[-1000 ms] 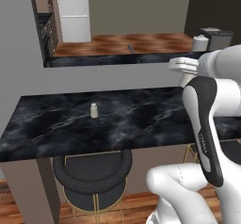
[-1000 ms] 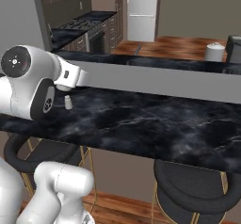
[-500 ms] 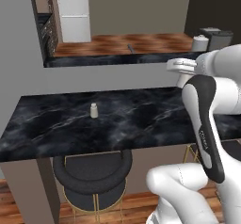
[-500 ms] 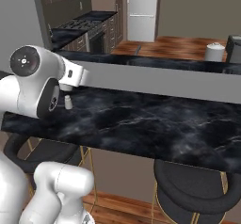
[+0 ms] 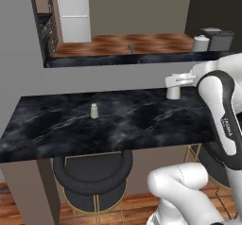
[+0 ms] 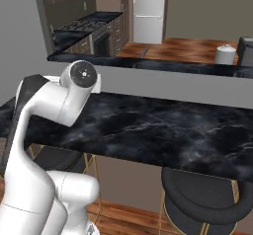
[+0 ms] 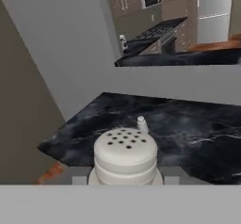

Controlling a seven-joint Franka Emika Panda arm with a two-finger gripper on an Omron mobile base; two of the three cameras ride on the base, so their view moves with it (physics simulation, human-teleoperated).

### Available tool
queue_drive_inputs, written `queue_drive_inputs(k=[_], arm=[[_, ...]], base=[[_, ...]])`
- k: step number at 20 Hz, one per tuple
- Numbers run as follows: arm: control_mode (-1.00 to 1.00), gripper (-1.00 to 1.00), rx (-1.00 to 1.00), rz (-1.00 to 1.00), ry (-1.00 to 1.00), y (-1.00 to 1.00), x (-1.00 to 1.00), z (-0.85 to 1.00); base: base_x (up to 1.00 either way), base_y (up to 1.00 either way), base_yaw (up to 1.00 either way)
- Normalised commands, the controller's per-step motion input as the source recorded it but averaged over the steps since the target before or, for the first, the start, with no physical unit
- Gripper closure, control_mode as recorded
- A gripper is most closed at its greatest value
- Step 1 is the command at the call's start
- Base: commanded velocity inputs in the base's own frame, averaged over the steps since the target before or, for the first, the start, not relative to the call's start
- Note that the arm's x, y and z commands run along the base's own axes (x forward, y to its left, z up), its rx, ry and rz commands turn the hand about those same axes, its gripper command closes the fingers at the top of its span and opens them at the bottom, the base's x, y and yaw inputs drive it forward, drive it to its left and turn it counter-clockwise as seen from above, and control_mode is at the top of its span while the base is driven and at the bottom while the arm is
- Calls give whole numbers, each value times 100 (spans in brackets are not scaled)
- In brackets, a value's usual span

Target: The dining table condiment station is running low on shaker. Refill the condiment station by opening the cabinet and taking the shaker from the cabinet and placing it on the dining table.

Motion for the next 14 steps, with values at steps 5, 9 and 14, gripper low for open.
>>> queue_drive_inputs(k=[5, 9, 14], arm=[[-100, 100, 0, 56, 6, 40, 44, -39], [-100, 100, 0, 38, 0, 53, 53, -46], [-100, 100, 0, 7, -12, 14, 48, -36]], base=[[0, 0, 0], [0, 0, 0], [0, 0, 0]])
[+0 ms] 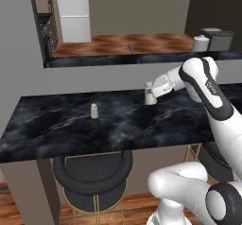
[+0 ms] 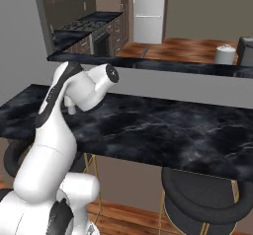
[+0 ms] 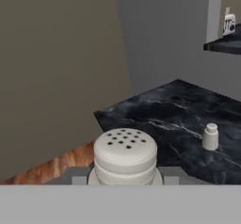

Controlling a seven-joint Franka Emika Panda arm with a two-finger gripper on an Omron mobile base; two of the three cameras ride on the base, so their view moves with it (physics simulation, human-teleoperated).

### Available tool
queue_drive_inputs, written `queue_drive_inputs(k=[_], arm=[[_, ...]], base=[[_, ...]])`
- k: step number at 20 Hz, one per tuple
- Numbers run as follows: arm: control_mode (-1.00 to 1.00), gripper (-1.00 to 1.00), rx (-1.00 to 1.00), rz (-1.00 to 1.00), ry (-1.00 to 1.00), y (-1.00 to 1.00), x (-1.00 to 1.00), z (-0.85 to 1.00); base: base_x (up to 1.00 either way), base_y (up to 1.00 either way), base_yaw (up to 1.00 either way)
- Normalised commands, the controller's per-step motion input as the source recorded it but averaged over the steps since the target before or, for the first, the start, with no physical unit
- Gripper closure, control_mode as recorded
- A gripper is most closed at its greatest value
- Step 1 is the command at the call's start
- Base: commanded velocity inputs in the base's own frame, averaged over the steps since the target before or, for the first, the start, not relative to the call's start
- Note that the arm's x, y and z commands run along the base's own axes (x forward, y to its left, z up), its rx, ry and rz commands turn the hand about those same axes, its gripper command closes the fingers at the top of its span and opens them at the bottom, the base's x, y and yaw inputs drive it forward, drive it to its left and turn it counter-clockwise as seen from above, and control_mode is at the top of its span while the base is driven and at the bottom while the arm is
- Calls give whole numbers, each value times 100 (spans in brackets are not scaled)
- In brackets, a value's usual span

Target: The dining table condiment station is running low on shaker. Refill the condiment station by opening the cabinet and taking the shaker from the cabinet and placing it on the dining table.

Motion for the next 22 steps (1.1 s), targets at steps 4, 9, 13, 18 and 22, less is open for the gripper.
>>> queue_drive_inputs(k=[4, 9, 13, 18, 22], arm=[[-100, 100, 0, -1, -16, 0, 43, -26], [-100, 100, 0, -3, -15, 16, 41, -36], [-100, 100, 0, 0, -5, 36, 39, -35], [-100, 100, 2, 0, -1, 35, 39, -24], [-100, 100, 7, 0, 0, 19, 39, -23]], base=[[0, 0, 0], [0, 0, 0], [0, 0, 0], [0, 0, 0], [0, 0, 0]])
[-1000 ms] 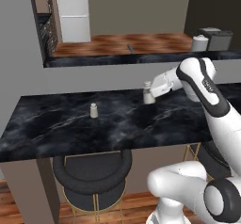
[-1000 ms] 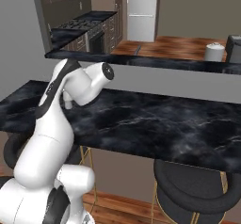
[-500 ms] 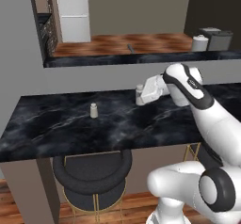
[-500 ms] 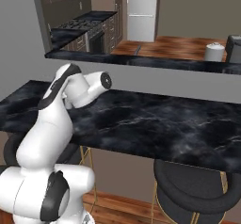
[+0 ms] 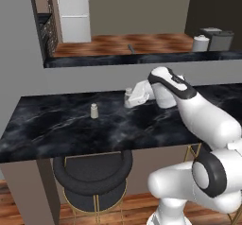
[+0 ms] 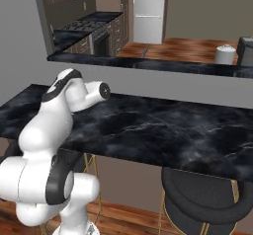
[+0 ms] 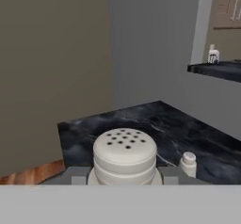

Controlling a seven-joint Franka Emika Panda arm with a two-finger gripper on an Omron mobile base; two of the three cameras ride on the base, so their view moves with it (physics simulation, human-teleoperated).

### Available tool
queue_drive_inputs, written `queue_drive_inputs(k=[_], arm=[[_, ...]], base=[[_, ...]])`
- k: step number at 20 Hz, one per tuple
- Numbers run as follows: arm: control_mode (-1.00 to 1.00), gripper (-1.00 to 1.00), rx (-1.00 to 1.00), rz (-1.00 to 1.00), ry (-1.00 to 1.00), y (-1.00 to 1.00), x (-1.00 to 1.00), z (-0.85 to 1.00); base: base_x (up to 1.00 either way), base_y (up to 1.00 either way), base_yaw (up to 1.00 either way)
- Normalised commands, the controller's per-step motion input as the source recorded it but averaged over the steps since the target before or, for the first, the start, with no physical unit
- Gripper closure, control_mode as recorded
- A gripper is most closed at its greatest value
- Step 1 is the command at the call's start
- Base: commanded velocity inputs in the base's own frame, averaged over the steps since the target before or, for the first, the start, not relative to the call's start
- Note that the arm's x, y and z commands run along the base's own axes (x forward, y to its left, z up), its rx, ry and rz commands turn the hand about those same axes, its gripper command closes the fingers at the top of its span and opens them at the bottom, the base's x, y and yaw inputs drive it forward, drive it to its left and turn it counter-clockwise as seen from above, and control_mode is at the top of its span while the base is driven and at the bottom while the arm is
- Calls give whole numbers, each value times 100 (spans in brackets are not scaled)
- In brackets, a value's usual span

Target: The dining table condiment station is running low on shaker. Refill the condiment station by opening the cabinet and taking the shaker from the cabinet and placing it on the dining table.

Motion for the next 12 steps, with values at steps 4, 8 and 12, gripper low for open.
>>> queue_drive_inputs(k=[4, 8, 12], arm=[[-100, 100, 10, 0, 0, 11, 39, -20], [-100, 100, 3, 0, 0, 10, 34, -19], [-100, 100, 0, 0, 0, 0, 24, -9]], base=[[0, 0, 0], [0, 0, 0], [0, 0, 0]])
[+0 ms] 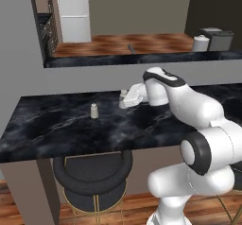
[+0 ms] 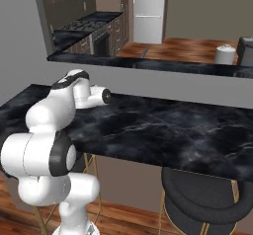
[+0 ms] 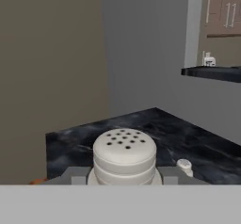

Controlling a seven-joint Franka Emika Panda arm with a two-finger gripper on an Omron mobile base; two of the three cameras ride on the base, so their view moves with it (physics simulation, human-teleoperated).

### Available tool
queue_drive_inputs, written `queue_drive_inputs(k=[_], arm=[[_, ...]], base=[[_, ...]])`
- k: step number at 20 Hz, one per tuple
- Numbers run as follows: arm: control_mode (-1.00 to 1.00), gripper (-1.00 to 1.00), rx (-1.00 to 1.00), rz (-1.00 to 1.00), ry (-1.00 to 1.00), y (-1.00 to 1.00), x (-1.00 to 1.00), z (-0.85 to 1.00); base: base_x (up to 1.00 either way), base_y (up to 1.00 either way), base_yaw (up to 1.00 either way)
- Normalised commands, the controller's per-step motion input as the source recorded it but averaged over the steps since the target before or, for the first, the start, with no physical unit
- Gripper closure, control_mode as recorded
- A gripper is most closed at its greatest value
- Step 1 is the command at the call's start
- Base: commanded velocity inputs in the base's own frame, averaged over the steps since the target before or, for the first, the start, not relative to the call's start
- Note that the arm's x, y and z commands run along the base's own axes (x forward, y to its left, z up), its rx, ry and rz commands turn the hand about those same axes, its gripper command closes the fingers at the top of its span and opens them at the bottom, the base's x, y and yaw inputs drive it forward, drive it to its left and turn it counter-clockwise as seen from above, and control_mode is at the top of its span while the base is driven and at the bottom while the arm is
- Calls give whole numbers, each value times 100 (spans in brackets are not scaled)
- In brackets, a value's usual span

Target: The dining table condiment station is running low on shaker. Refill the condiment station by opening the cabinet and taking the shaker from the cabinet and placing it on the dining table.

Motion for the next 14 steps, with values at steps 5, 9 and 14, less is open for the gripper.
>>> queue_drive_inputs(k=[5, 9, 14], arm=[[-100, 100, 0, 0, 0, 0, 33, -14], [-100, 100, 0, 0, 0, 1, 36, -33], [-100, 100, 0, 0, 0, 6, 31, -47]], base=[[0, 0, 0], [0, 0, 0], [0, 0, 0]])
